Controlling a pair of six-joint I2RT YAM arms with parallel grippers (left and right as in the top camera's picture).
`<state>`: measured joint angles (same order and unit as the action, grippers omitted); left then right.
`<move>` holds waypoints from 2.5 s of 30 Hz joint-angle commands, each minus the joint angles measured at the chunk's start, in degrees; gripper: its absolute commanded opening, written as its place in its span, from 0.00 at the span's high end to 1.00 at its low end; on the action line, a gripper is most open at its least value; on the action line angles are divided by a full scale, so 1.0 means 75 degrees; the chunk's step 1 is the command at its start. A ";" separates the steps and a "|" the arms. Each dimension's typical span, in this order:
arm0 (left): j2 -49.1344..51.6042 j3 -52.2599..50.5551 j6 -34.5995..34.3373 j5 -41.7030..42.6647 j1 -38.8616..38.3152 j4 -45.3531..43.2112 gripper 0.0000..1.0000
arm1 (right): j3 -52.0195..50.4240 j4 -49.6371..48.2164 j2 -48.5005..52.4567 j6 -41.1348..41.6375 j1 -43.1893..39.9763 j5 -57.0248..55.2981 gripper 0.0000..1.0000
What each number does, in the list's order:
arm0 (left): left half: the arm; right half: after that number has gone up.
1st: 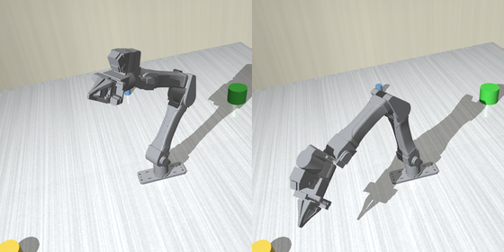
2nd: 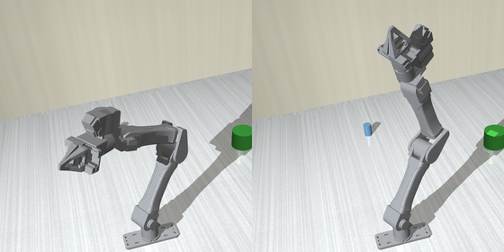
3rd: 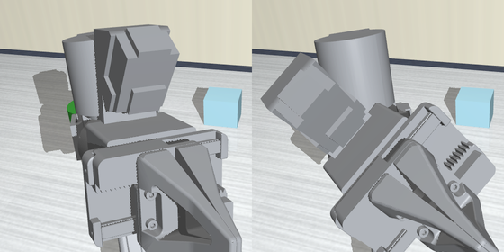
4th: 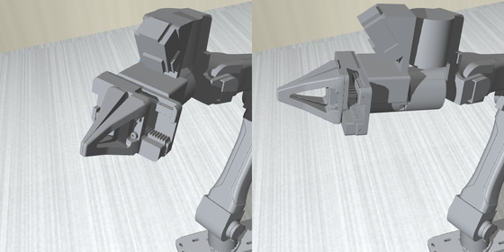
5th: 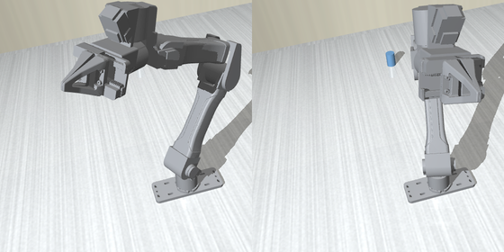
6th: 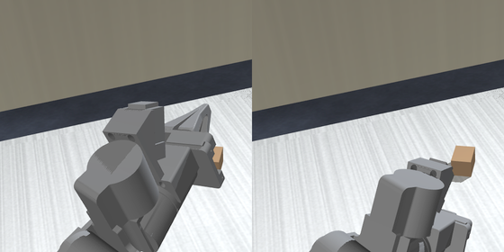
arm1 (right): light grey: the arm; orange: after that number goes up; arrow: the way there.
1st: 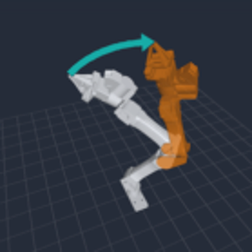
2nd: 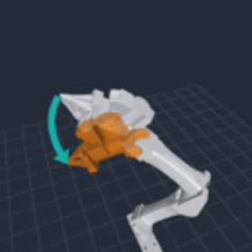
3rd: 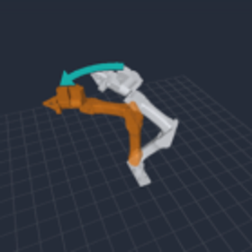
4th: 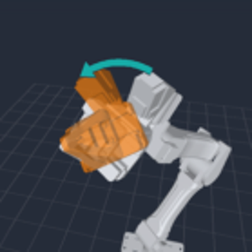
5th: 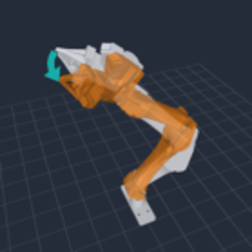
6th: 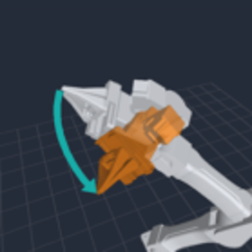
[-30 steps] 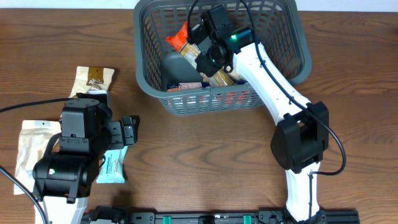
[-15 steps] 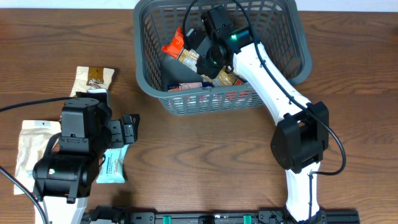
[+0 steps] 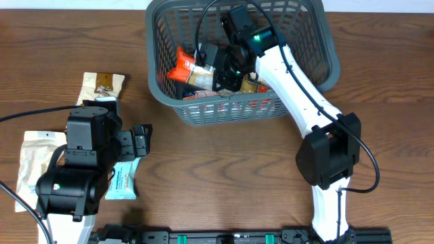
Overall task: Pack container
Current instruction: 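Push the right gripper down inside the basket to settle items, then withdraw the right gripper up and out to the right corner, then move the left gripper down onto the clear Pantree snack bag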
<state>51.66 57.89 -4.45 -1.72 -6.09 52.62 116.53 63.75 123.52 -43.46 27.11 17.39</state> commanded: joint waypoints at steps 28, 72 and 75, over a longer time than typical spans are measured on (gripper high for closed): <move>-0.0006 0.0149 -0.0102 -0.0659 0.0207 0.0006 0.01 | 0.2675 -0.0032 -0.0682 0.3424 -0.0079 -0.1434 0.01; 0.5852 0.0140 0.4083 0.2769 0.4686 -0.3762 0.02 | 0.5584 0.4470 -0.3040 0.7461 -0.3518 -0.6003 0.01; 0.6237 0.0140 0.4348 0.2786 0.4686 -0.4135 0.01 | 0.5584 0.4470 -0.3040 0.7399 -0.3518 -0.5648 0.01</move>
<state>96.51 57.98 22.79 15.92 29.15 22.74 158.56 97.10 100.44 13.15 1.06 -27.59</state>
